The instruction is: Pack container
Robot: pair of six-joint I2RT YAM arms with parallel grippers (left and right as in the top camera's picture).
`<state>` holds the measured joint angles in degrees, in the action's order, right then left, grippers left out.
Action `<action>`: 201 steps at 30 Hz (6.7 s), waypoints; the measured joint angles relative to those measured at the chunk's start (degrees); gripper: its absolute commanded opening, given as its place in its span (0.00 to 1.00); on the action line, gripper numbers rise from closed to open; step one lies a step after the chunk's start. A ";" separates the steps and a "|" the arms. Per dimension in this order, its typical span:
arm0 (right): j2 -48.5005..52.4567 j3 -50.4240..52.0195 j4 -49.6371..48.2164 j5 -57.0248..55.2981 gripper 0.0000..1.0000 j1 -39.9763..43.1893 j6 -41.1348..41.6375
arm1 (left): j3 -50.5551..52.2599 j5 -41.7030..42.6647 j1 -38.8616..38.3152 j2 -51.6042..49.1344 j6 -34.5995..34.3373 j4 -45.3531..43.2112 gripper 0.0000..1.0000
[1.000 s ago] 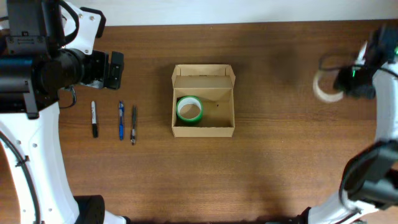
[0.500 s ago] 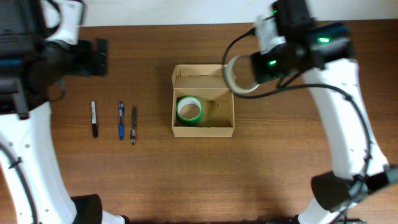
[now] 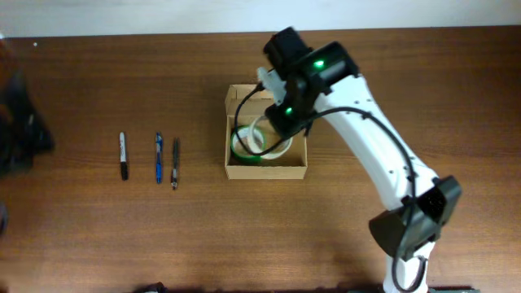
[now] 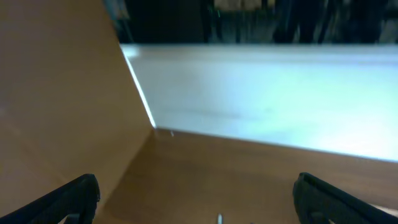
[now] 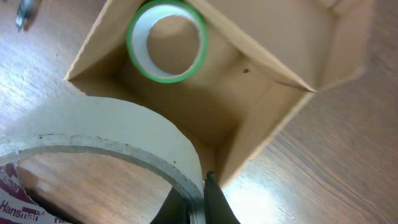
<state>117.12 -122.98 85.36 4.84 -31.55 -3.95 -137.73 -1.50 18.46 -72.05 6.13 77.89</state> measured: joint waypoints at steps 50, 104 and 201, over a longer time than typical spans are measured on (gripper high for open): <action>12.48 0.26 -14.40 -5.68 0.04 -5.86 -0.61 | 3.50 -0.48 0.00 7.56 0.00 3.28 0.99; 13.44 5.79 -20.61 -2.99 0.04 -2.80 1.88 | 3.61 -0.48 0.00 7.56 0.00 3.17 0.99; -46.84 -0.57 11.61 -41.48 0.99 -3.37 25.99 | 77.85 2.75 0.02 -16.33 8.13 -41.07 0.98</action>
<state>70.28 -123.55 96.97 -36.64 -34.92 22.04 -59.88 1.26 18.48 -88.38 14.26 36.82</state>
